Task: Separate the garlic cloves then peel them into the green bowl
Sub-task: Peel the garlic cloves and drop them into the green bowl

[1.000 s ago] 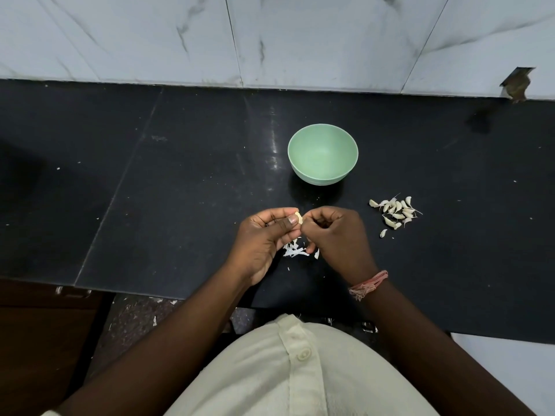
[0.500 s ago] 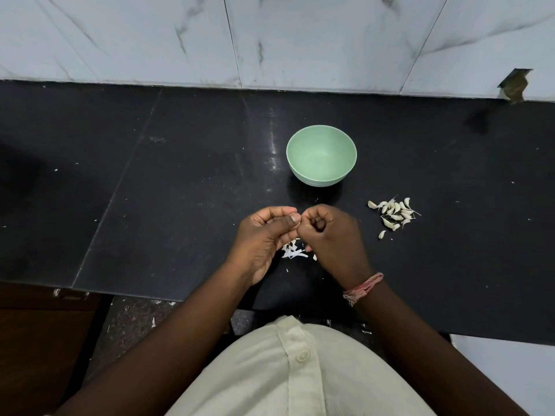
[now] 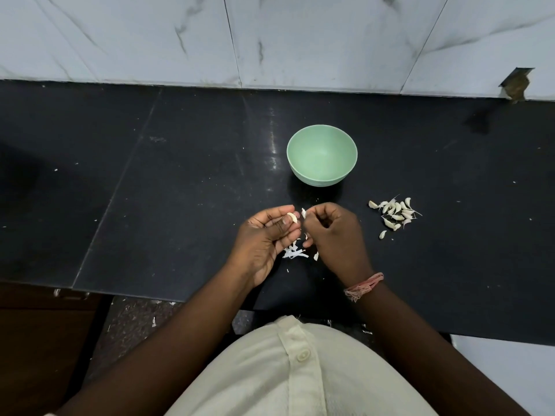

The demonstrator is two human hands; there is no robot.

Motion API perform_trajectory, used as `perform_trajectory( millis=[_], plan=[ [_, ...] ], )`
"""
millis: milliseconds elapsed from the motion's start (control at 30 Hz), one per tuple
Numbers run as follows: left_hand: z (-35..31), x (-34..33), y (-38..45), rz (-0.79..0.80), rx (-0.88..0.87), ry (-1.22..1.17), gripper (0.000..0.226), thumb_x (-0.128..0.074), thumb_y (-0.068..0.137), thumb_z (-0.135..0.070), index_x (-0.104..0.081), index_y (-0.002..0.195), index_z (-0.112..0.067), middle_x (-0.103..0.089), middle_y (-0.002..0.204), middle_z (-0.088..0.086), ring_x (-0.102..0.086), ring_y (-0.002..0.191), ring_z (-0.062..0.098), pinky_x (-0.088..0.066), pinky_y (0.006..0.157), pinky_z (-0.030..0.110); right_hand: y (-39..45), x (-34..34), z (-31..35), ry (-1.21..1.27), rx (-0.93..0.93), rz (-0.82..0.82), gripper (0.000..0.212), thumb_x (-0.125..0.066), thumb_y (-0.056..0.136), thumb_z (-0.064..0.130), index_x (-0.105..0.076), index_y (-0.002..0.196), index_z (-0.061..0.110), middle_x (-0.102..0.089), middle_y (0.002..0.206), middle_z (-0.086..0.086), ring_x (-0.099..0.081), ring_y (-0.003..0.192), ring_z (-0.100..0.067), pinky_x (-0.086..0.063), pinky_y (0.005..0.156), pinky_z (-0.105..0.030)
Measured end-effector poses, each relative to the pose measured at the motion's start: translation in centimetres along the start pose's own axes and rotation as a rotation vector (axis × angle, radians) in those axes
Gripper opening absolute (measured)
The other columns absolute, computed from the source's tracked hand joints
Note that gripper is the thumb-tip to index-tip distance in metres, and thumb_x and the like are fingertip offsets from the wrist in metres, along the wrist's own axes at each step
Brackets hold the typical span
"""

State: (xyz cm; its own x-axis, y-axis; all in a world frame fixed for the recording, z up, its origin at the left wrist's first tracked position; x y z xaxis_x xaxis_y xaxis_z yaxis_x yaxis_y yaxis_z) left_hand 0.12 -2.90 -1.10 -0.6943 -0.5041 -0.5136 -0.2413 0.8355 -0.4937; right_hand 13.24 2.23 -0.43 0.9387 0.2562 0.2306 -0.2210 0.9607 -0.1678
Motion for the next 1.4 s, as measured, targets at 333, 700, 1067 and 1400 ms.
perform_trajectory(
  millis=[333,700,1067,1400],
  plan=[
    [0.2,0.1,0.0,0.012,-0.009,-0.099,0.02,-0.058,0.093,0.007,-0.072,0.105,-0.002,-0.075,0.095,0.015,-0.074,0.087,0.021,-0.061,0.072,0.025,-0.1,0.5,-0.6,-0.226,0.153,-0.101,0.034,-0.064,0.099,0.034,-0.055,0.073,0.014,-0.057,0.061,0.003,-0.057,0.059,-0.012,-0.05,0.06,-0.037],
    [0.5,0.2,0.0,-0.037,-0.04,-0.09,0.018,-0.06,0.092,0.008,-0.071,0.102,-0.002,-0.076,0.089,0.013,-0.075,0.081,0.017,-0.062,0.078,0.025,-0.9,0.1,-0.4,-0.272,0.304,-0.075,0.008,-0.073,0.089,0.014,-0.077,0.094,0.018,-0.072,0.08,0.011,-0.066,0.072,-0.004,-0.053,0.07,-0.019],
    [0.3,0.6,-0.5,-0.04,-0.208,0.132,0.018,-0.071,0.084,0.008,-0.074,0.099,-0.001,-0.077,0.09,0.015,-0.075,0.087,0.022,-0.061,0.079,0.027,-1.1,-0.1,0.2,-0.3,0.346,-0.098,0.005,-0.072,0.087,0.013,-0.075,0.086,0.018,-0.069,0.073,0.009,-0.065,0.068,-0.008,-0.051,0.065,-0.02],
    [0.5,0.5,-0.8,-0.033,-0.243,0.159,0.021,-0.072,0.085,0.007,-0.074,0.105,0.001,-0.076,0.091,0.013,-0.073,0.088,0.019,-0.06,0.078,0.024,-1.0,0.2,0.4,-0.341,0.3,-0.015,0.009,-0.072,0.086,0.016,-0.069,0.077,0.018,-0.067,0.066,0.007,-0.065,0.061,-0.011,-0.055,0.064,-0.033]
  ],
)
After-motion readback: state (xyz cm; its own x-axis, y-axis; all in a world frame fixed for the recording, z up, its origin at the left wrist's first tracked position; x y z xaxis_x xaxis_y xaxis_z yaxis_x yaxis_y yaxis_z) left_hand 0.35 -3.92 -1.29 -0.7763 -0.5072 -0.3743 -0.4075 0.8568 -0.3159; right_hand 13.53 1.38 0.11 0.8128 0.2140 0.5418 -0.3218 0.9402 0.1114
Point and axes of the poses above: each hand's wrist, its own y-axis towards the middle knuckle, its own x-axis out of the back of the hand, z = x × y, the point moved 1 cm from there along y, towards the middle knuckle
